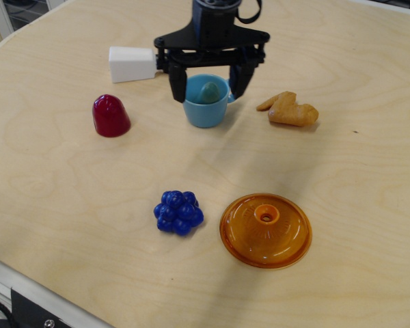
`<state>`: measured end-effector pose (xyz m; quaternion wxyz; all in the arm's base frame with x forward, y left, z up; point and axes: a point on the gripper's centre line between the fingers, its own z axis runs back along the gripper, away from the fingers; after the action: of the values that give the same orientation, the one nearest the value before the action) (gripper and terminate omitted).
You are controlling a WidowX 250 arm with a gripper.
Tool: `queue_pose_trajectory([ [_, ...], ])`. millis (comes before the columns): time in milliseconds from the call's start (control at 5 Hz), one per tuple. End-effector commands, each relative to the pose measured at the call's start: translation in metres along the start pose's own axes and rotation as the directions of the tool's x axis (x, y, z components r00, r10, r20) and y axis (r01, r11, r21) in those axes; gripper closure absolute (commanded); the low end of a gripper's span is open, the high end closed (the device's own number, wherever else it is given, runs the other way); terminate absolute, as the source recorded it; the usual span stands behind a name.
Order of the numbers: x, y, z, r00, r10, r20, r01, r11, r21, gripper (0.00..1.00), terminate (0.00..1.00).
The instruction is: Take cucumber out of cup
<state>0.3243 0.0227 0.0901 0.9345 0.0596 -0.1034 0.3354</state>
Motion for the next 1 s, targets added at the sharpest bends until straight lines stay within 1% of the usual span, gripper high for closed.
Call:
queue_pose_trajectory([
  [0,0.023,-0.002,-0.002,0.998,0.028,0.05,-0.027,0.999,-0.03,0.0,0.0],
  [200,0.03,-0.01,-0.013,0.999,0.014,0.038,-0.012,0.999,-0.038,0.0,0.0],
  [600,0.034,-0.015,-0.025,1.0,0.019,0.024,-0.018,0.999,-0.028,0.0,0.0],
  [800,0.042,-0.015,-0.029,1.0,0.018,0.007,-0.018,0.999,-0.03,0.0,0.0],
])
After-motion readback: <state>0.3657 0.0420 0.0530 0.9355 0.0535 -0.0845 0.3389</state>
